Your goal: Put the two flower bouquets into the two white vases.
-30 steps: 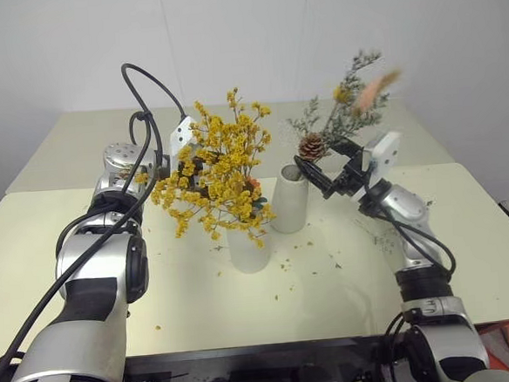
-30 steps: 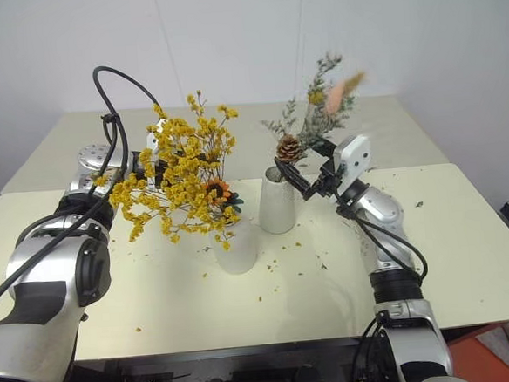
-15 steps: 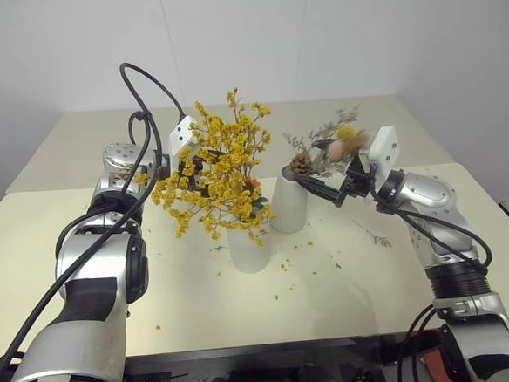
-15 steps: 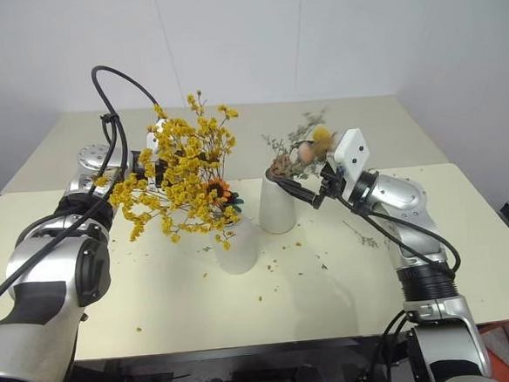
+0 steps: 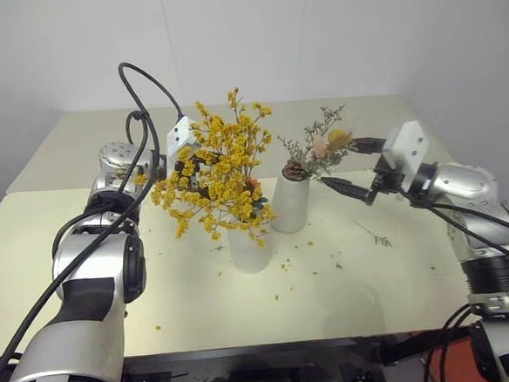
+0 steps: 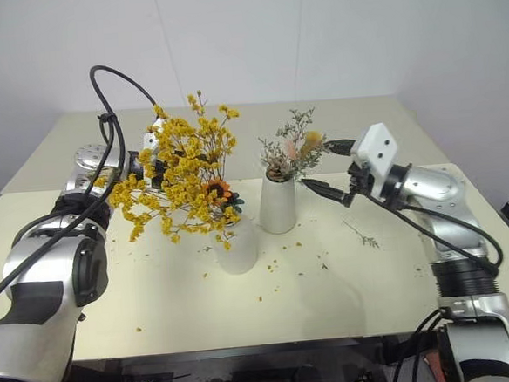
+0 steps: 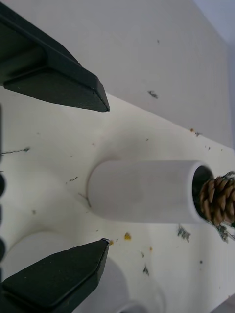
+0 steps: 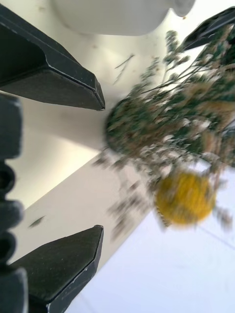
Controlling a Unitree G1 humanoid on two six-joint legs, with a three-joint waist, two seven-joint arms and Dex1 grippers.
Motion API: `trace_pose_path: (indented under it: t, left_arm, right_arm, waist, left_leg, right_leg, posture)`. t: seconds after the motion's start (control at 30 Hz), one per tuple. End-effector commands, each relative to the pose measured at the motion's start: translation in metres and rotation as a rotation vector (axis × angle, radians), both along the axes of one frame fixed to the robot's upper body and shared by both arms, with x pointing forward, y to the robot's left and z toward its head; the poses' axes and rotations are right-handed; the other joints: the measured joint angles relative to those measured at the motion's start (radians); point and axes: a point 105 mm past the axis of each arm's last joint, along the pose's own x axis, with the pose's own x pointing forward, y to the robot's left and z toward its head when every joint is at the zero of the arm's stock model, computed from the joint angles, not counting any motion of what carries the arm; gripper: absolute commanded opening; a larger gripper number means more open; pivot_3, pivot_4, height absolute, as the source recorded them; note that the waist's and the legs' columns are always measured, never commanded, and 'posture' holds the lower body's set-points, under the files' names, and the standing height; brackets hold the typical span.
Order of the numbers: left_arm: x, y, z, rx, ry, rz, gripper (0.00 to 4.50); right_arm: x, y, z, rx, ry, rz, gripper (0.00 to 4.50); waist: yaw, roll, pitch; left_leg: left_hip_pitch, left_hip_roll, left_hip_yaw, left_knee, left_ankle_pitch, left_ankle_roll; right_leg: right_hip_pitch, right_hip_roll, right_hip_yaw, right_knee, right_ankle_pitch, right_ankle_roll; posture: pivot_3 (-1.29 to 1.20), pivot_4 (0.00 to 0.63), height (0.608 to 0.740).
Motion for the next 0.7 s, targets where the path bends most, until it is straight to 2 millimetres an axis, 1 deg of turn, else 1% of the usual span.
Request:
trace_pose_path:
  t: [0.03, 0.13, 0.17, 0.23, 0.3, 0.37, 0.43, 0.47, 0.53, 0.6, 0.67, 0.7]
  left_arm:
    - [-0.007, 0.009, 0.036, 0.012, -0.140, -0.050, 4.50]
    - [-0.013, 0.014, 0.053, -0.059, -0.183, -0.070, 4.50]
    - [-0.017, 0.020, 0.055, -0.050, -0.223, -0.073, 4.50]
    - [-0.027, 0.030, 0.051, 0.002, -0.273, -0.089, 4.50]
    - [-0.044, 0.044, 0.045, 0.029, -0.289, -0.107, 4.50]
    - [-0.062, 0.052, 0.044, -0.002, -0.290, -0.121, 4.50]
    - [-0.082, 0.062, 0.040, -0.055, -0.231, -0.112, 4.50]
    - [-0.093, 0.067, 0.035, -0.052, -0.207, -0.102, 4.50]
    - [-0.109, 0.070, 0.029, -0.040, -0.187, -0.079, 4.50]
    - [-0.123, 0.066, 0.036, -0.095, -0.184, -0.059, 4.50]
    - [-0.130, 0.062, 0.043, -0.129, -0.184, -0.035, 4.50]
    - [-0.133, 0.061, 0.042, -0.114, -0.182, -0.020, 4.50]
  right_arm:
    - [-0.023, -0.029, 0.009, -0.013, 0.019, -0.011, 4.41]
    - [-0.037, -0.047, 0.008, 0.007, 0.069, -0.033, 4.41]
    - [-0.044, -0.056, 0.007, 0.020, 0.091, -0.048, 4.41]
    - [-0.057, -0.068, 0.008, 0.027, 0.113, -0.066, 4.41]
    - [-0.069, -0.077, 0.010, 0.022, 0.136, -0.086, 4.41]
    - [-0.080, -0.084, 0.012, 0.008, 0.143, -0.090, 4.41]
    - [-0.095, -0.089, 0.015, -0.002, 0.158, -0.072, 4.41]
    - [-0.101, -0.092, 0.018, -0.006, 0.163, -0.068, 4.41]
    - [-0.109, -0.095, 0.020, -0.018, 0.167, -0.060, 4.41]
    - [-0.112, -0.098, 0.018, -0.040, 0.184, -0.074, 4.41]
    - [-0.114, -0.098, 0.015, -0.054, 0.194, -0.075, 4.41]
    - [-0.115, -0.097, 0.013, -0.061, 0.194, -0.069, 4.41]
  waist:
    - [0.002, 0.000, 0.000]
    - [0.002, 0.000, 0.000]
    - [0.002, 0.000, 0.000]
    - [0.002, 0.000, 0.000]
    - [-0.008, 0.001, -0.001]
    - [-0.014, 0.002, 0.000]
    - [-0.012, 0.002, 0.000]
    - [-0.013, 0.002, 0.000]
    - [-0.014, 0.002, 0.000]
    - [-0.009, 0.002, 0.000]
    - [-0.001, 0.002, 0.000]
    - [0.003, 0.002, 0.000]
  left_leg:
    - [0.000, 0.000, 0.000, 0.000, 0.000, 0.000]
    - [0.000, 0.000, 0.000, 0.000, 0.000, 0.000]
    - [0.000, 0.000, 0.000, 0.000, 0.000, 0.000]
    - [0.000, 0.000, 0.000, 0.000, 0.000, 0.000]
    - [0.002, 0.001, 0.001, -0.001, 0.000, 0.000]
    - [0.006, 0.001, 0.003, -0.003, 0.000, 0.000]
    - [0.007, 0.001, 0.003, -0.002, 0.000, 0.000]
    - [0.008, 0.001, 0.003, -0.001, 0.000, 0.000]
    - [0.011, 0.002, 0.003, -0.001, 0.000, 0.000]
    - [0.016, 0.002, 0.003, -0.001, 0.000, 0.000]
    - [0.020, 0.003, 0.003, -0.001, 0.000, 0.000]
    - [0.021, 0.003, 0.003, -0.001, 0.000, 0.000]
  right_leg:
    - [0.000, 0.000, 0.000, 0.000, 0.000, 0.000]
    - [0.000, 0.000, 0.000, -0.001, 0.000, 0.000]
    - [0.000, 0.000, 0.000, 0.000, 0.000, 0.000]
    - [0.001, 0.000, 0.000, 0.000, 0.000, 0.000]
    - [0.001, 0.000, 0.002, 0.001, 0.000, 0.000]
    - [0.001, 0.000, 0.005, 0.003, 0.000, -0.001]
    - [0.002, 0.000, 0.004, 0.004, -0.001, -0.001]
    - [0.003, 0.000, 0.004, 0.004, -0.002, 0.001]
    - [0.006, 0.001, 0.004, 0.003, -0.005, 0.005]
    - [0.011, 0.001, 0.003, 0.002, -0.006, 0.006]
    - [0.016, 0.000, 0.002, 0.000, -0.008, 0.007]
    - [0.018, 0.000, 0.002, -0.001, -0.008, 0.007]
  posture:
    - [0.00, 0.150, 0.740]
    - [0.00, 0.150, 0.740]
    - [0.00, 0.150, 0.740]
    - [0.00, 0.150, 0.740]
    - [0.00, 0.150, 0.740]
    - [0.00, 0.150, 0.740]
    - [0.00, 0.150, 0.740]
    - [0.00, 0.150, 0.740]
    - [0.00, 0.150, 0.740]
    - [0.00, 0.150, 0.740]
    - [0.00, 0.150, 0.740]
    - [0.00, 0.150, 0.740]
